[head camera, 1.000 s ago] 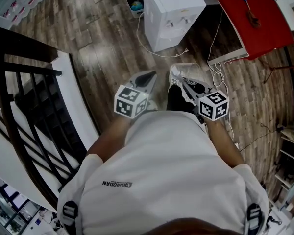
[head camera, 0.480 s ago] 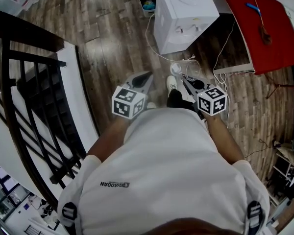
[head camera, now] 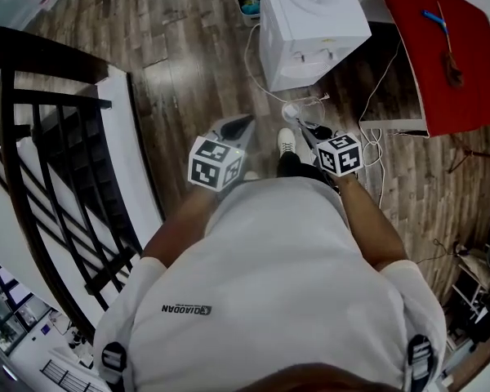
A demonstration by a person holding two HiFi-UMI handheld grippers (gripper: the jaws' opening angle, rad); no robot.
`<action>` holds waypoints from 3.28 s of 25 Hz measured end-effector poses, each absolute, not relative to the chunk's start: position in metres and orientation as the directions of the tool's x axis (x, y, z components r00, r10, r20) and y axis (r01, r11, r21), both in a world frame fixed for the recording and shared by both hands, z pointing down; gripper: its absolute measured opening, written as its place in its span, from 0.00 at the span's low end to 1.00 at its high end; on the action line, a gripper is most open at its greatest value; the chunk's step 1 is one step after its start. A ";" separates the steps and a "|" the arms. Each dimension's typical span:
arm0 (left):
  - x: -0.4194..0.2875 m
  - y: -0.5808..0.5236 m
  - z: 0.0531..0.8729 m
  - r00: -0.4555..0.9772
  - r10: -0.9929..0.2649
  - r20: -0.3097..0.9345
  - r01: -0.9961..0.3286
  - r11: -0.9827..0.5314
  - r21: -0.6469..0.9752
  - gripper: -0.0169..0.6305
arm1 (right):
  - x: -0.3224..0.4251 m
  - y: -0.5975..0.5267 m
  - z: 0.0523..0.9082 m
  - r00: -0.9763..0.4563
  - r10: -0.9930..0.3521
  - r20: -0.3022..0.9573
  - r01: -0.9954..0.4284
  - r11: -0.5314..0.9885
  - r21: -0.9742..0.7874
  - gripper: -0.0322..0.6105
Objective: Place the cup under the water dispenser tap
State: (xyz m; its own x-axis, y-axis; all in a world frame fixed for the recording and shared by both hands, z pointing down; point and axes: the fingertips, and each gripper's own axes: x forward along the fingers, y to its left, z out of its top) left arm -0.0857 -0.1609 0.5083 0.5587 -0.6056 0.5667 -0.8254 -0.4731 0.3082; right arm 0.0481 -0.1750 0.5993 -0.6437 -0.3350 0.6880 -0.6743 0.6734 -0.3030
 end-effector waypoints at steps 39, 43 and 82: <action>-0.082 -0.196 0.612 0.353 -0.485 0.800 -0.936 -0.173 0.308 0.02 | 0.078 -0.389 0.905 -0.277 -0.355 0.893 -0.683 0.727 0.076 0.11; -0.085 -0.184 0.620 0.342 -0.471 0.813 -0.940 -0.161 0.302 0.02 | 0.072 -0.399 0.914 -0.286 -0.353 0.891 -0.683 0.728 0.069 0.11; -0.100 -0.165 0.524 0.471 -0.626 0.622 -0.882 -0.359 0.307 0.02 | 0.069 -0.242 0.762 -0.545 -0.230 0.806 -0.800 0.429 -0.419 0.09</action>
State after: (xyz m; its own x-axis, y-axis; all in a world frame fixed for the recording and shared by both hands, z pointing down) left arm -0.1002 -0.1651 0.5243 0.4709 -0.6256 0.6220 -0.8816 -0.3587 0.3066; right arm 0.0686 -0.2425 0.7617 -0.5453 -0.2297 0.8061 -0.8001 0.4293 -0.4189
